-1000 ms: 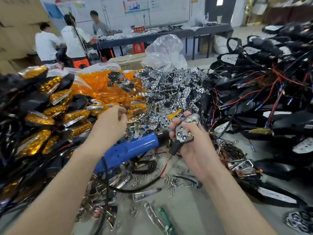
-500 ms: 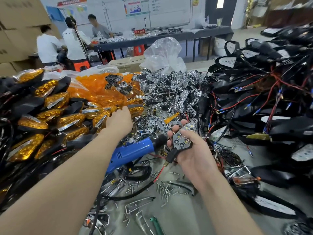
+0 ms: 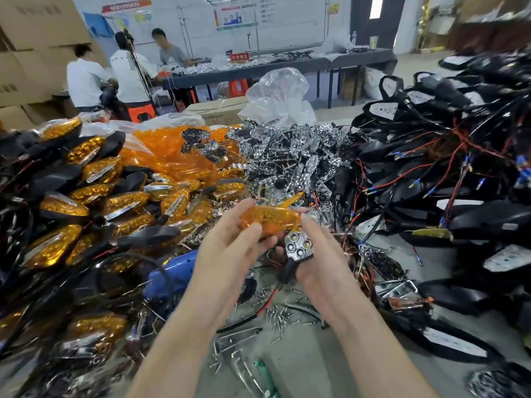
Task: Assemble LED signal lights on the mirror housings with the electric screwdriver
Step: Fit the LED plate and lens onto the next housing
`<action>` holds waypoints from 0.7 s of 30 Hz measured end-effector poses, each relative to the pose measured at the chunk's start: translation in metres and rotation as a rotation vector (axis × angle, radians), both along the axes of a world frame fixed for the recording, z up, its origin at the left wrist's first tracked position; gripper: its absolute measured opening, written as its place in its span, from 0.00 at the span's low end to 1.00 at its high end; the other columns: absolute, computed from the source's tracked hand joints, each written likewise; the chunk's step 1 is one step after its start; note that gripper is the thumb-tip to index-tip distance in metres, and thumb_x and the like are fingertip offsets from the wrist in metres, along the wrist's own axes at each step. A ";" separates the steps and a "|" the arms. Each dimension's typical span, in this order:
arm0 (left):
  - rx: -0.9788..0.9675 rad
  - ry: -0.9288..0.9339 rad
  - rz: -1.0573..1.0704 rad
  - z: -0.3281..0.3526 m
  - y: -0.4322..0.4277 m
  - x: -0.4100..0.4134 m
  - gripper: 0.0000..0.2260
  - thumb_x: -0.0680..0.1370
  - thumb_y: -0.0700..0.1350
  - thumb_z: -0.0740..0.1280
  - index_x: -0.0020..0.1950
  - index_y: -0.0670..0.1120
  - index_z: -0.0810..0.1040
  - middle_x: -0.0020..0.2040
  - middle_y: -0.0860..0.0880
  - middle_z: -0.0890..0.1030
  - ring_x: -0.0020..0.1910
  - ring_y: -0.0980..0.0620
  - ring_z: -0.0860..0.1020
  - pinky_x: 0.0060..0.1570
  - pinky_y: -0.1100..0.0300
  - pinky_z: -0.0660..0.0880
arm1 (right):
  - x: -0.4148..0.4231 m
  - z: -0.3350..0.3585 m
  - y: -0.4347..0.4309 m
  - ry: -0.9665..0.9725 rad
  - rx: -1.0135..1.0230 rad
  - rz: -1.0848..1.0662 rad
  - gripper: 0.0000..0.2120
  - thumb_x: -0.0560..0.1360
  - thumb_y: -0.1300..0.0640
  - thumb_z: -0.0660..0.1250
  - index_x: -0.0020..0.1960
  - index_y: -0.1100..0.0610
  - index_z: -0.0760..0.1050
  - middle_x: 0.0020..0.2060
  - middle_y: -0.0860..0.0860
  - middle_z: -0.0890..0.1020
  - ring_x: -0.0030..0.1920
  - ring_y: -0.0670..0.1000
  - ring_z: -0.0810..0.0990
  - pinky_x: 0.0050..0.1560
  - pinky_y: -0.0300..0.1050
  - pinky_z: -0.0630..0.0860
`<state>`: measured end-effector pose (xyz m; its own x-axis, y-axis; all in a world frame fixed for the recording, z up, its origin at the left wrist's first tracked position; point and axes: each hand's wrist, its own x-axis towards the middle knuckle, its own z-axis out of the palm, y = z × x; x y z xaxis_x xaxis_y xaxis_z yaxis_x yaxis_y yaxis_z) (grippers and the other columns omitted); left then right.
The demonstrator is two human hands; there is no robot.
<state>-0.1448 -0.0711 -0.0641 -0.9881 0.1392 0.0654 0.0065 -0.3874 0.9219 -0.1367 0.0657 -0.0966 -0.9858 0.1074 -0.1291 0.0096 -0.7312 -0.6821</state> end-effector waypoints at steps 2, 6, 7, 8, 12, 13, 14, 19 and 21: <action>0.037 -0.014 0.013 -0.011 0.005 0.003 0.17 0.80 0.31 0.63 0.65 0.46 0.76 0.51 0.44 0.84 0.52 0.43 0.84 0.48 0.59 0.81 | 0.002 0.001 0.001 -0.020 0.029 -0.014 0.16 0.80 0.52 0.69 0.65 0.56 0.80 0.58 0.59 0.85 0.46 0.55 0.81 0.47 0.51 0.79; -0.102 0.058 0.007 -0.023 -0.003 0.002 0.18 0.81 0.33 0.64 0.64 0.52 0.76 0.54 0.51 0.85 0.51 0.48 0.85 0.50 0.59 0.80 | 0.007 0.001 0.003 0.036 0.103 0.037 0.12 0.74 0.50 0.73 0.57 0.48 0.81 0.52 0.52 0.87 0.42 0.50 0.82 0.42 0.45 0.81; -0.211 0.101 0.019 -0.026 -0.006 0.002 0.17 0.81 0.36 0.65 0.63 0.56 0.76 0.55 0.54 0.84 0.51 0.49 0.85 0.50 0.60 0.80 | 0.007 0.001 0.002 0.048 0.109 0.053 0.13 0.74 0.50 0.73 0.57 0.47 0.80 0.52 0.52 0.86 0.42 0.51 0.82 0.41 0.44 0.81; -0.341 0.155 0.044 -0.029 -0.010 0.002 0.17 0.80 0.39 0.67 0.62 0.60 0.76 0.54 0.56 0.84 0.50 0.51 0.84 0.48 0.62 0.80 | 0.007 0.001 0.001 0.051 0.114 0.059 0.13 0.73 0.51 0.74 0.57 0.47 0.80 0.51 0.53 0.86 0.41 0.51 0.82 0.40 0.44 0.81; -0.781 0.492 0.131 -0.034 -0.021 0.003 0.14 0.79 0.46 0.69 0.59 0.63 0.74 0.59 0.61 0.76 0.58 0.59 0.78 0.54 0.64 0.76 | 0.005 0.000 0.000 0.052 0.155 0.028 0.11 0.70 0.52 0.75 0.52 0.47 0.81 0.48 0.53 0.86 0.41 0.50 0.83 0.38 0.43 0.80; -0.863 0.552 0.122 -0.035 -0.022 0.004 0.14 0.78 0.48 0.69 0.58 0.65 0.72 0.61 0.63 0.74 0.60 0.60 0.76 0.58 0.63 0.74 | 0.005 0.000 0.000 0.053 0.167 0.020 0.11 0.69 0.52 0.75 0.52 0.48 0.82 0.47 0.53 0.85 0.41 0.50 0.82 0.39 0.44 0.79; -0.922 0.578 0.112 -0.036 -0.022 0.005 0.14 0.77 0.51 0.70 0.57 0.66 0.71 0.62 0.65 0.73 0.61 0.61 0.74 0.60 0.61 0.73 | 0.005 0.000 0.000 0.056 0.174 0.021 0.11 0.69 0.52 0.75 0.52 0.48 0.82 0.47 0.54 0.85 0.39 0.51 0.81 0.40 0.46 0.78; -1.035 0.576 0.093 -0.037 -0.023 0.005 0.17 0.75 0.57 0.67 0.59 0.70 0.64 0.60 0.74 0.66 0.59 0.68 0.69 0.54 0.67 0.69 | 0.004 -0.003 0.000 0.039 0.202 0.068 0.07 0.73 0.55 0.74 0.51 0.49 0.83 0.52 0.60 0.82 0.42 0.57 0.78 0.44 0.52 0.78; -1.082 0.581 0.076 -0.039 -0.023 0.005 0.23 0.75 0.58 0.64 0.69 0.66 0.62 0.59 0.70 0.66 0.61 0.67 0.67 0.57 0.69 0.66 | 0.003 -0.004 -0.003 0.014 0.198 0.072 0.04 0.76 0.56 0.73 0.48 0.48 0.85 0.50 0.59 0.82 0.40 0.55 0.79 0.40 0.48 0.80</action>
<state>-0.1397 -0.0944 -0.1032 -0.8587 0.3383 0.3850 0.5121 0.5937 0.6207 -0.1340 0.0625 -0.1004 -0.9934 0.0587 -0.0985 0.0463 -0.5804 -0.8130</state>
